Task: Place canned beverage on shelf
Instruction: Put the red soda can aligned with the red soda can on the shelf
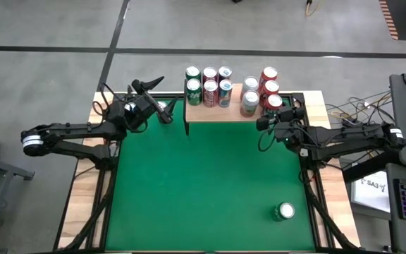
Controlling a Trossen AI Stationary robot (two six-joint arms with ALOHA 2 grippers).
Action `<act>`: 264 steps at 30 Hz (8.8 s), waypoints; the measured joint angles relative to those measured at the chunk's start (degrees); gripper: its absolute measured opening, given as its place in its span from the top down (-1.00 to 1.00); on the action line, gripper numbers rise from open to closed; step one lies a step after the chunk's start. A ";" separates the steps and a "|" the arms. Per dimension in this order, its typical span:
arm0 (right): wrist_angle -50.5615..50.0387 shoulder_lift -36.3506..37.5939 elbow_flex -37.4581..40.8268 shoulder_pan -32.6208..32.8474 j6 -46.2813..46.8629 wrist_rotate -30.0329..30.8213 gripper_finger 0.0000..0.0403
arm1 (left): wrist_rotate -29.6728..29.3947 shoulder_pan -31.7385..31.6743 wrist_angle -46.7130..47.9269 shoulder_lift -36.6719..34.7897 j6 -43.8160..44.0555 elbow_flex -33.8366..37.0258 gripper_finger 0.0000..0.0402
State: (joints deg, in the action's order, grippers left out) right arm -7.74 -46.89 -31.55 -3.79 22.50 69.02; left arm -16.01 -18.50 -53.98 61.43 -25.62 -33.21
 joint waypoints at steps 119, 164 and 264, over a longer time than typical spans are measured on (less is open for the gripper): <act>-76.59 -16.98 -47.93 -5.79 30.42 -37.82 0.96 | 0.04 2.75 2.16 -4.22 -2.72 0.02 -0.88; -75.55 -16.92 -48.68 -9.01 28.05 -41.61 0.96 | 0.04 2.75 2.21 -4.22 -3.51 0.02 -0.88; -51.80 -45.13 -55.02 22.21 24.44 -84.12 0.95 | 6.79 22.23 40.32 -18.73 28.90 -0.40 -0.88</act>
State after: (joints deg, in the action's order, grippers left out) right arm -59.54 -92.03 -86.58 18.41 46.94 -15.09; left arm -9.22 3.73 -13.65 42.70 3.28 -33.61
